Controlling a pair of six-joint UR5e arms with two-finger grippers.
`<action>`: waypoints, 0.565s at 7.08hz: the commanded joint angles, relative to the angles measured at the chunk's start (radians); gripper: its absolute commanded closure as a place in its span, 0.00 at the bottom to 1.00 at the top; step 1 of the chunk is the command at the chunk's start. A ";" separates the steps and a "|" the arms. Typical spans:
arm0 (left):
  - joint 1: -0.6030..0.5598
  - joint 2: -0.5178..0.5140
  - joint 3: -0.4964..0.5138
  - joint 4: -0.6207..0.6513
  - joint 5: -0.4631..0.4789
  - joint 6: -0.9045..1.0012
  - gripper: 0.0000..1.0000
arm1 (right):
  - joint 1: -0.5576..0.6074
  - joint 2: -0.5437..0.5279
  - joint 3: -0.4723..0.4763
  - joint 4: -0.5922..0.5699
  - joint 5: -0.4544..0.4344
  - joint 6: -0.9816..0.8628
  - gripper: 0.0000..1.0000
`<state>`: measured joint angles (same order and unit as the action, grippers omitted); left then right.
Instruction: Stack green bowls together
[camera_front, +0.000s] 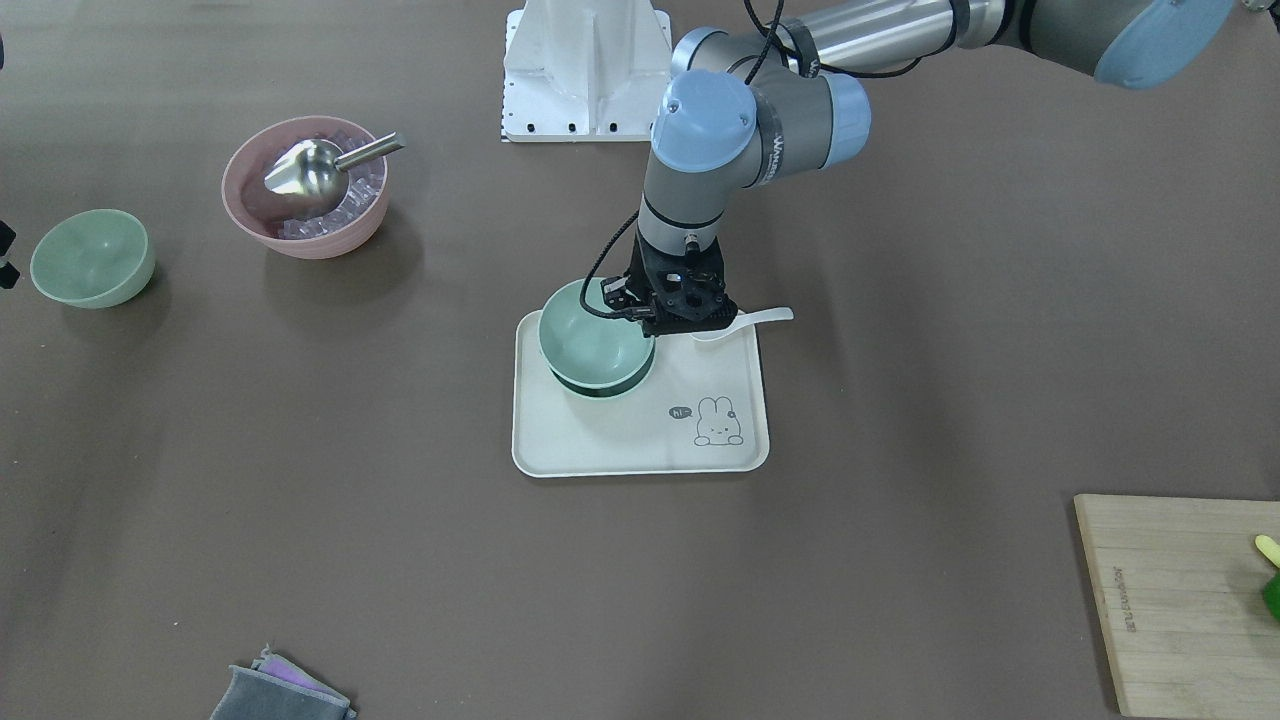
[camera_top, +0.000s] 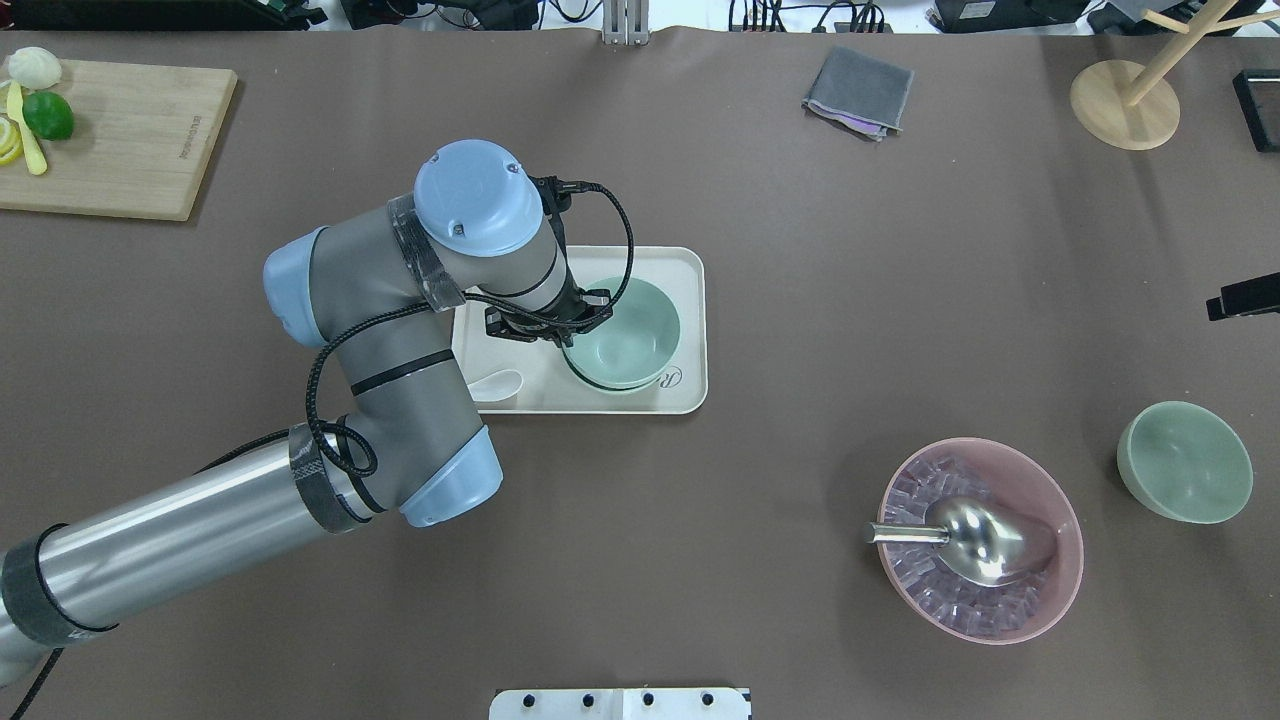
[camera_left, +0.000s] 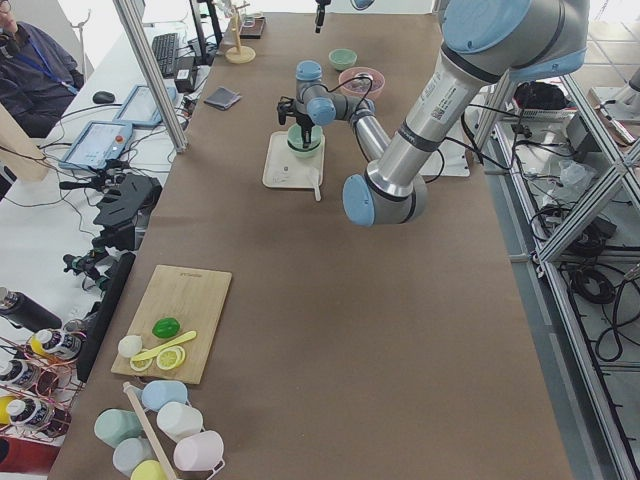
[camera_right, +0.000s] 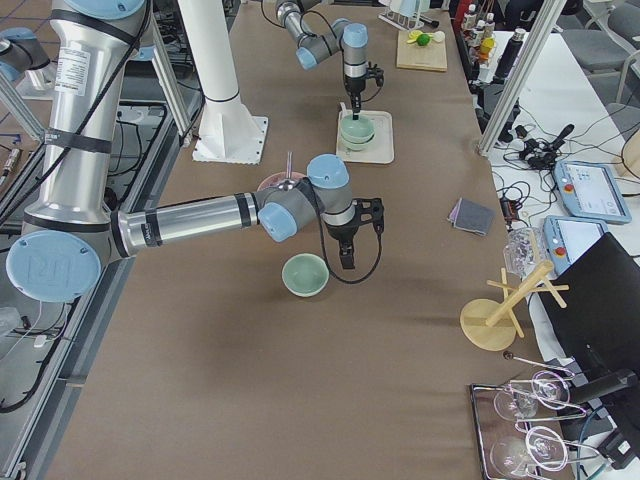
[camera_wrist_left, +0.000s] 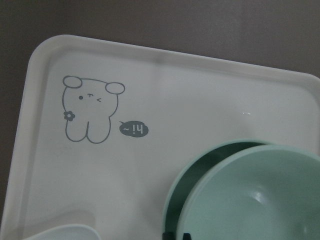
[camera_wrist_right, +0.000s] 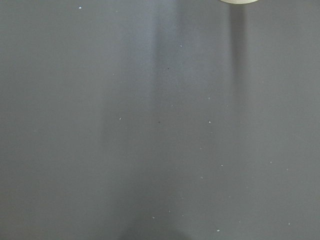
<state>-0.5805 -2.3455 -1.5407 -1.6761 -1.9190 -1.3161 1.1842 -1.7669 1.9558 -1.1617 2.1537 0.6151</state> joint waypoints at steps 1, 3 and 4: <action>0.001 0.000 0.010 -0.010 0.000 -0.002 1.00 | 0.000 0.000 0.000 0.000 0.000 0.000 0.00; 0.001 0.000 0.031 -0.045 0.000 -0.002 1.00 | 0.002 -0.002 0.000 0.000 0.000 0.000 0.00; 0.001 0.000 0.033 -0.045 0.000 -0.002 1.00 | 0.002 -0.002 0.000 0.000 0.000 0.000 0.00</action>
<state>-0.5799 -2.3454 -1.5135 -1.7144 -1.9190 -1.3176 1.1855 -1.7680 1.9558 -1.1613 2.1537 0.6151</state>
